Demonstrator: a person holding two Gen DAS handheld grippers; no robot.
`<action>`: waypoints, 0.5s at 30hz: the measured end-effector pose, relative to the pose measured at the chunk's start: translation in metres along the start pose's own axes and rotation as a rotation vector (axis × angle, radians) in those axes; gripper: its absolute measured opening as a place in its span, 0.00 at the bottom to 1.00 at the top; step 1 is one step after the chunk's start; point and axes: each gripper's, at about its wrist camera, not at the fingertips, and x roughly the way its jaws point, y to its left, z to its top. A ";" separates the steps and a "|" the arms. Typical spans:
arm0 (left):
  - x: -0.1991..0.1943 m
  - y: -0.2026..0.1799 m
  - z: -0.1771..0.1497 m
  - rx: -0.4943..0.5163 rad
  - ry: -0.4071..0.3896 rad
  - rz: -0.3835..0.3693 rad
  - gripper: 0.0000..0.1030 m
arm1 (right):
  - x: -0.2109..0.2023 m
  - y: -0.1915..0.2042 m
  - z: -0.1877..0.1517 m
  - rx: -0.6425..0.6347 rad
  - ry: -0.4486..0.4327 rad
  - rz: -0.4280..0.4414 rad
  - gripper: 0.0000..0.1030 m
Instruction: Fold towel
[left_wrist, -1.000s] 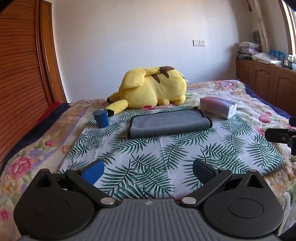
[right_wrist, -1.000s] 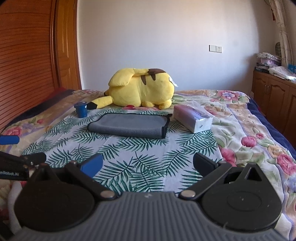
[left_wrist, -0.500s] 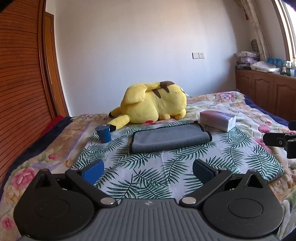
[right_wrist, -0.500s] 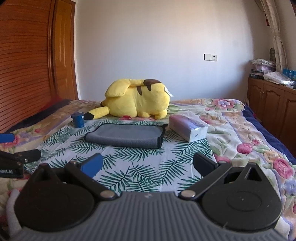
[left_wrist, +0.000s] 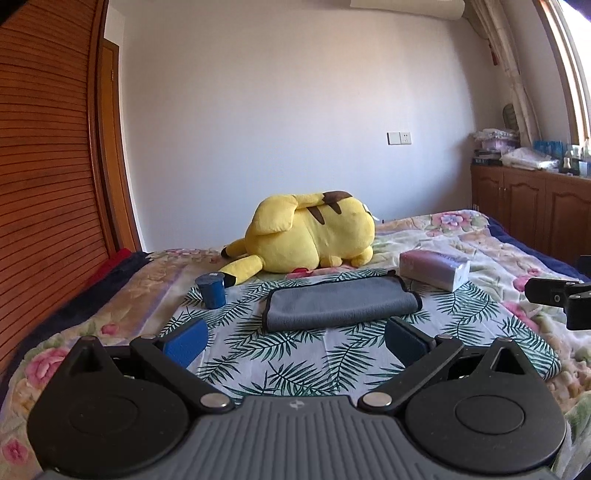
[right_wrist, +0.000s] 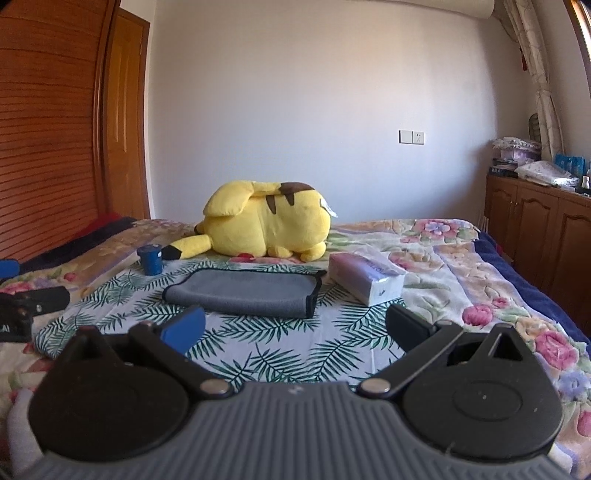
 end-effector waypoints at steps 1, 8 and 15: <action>0.000 0.000 0.000 -0.001 -0.002 0.002 1.00 | -0.001 0.000 0.000 -0.001 -0.004 -0.001 1.00; -0.002 0.001 0.000 -0.003 -0.014 0.004 1.00 | -0.004 -0.001 0.001 -0.004 -0.032 -0.006 1.00; -0.003 0.002 0.000 -0.005 -0.011 0.000 1.00 | -0.005 -0.002 0.002 0.001 -0.038 -0.010 1.00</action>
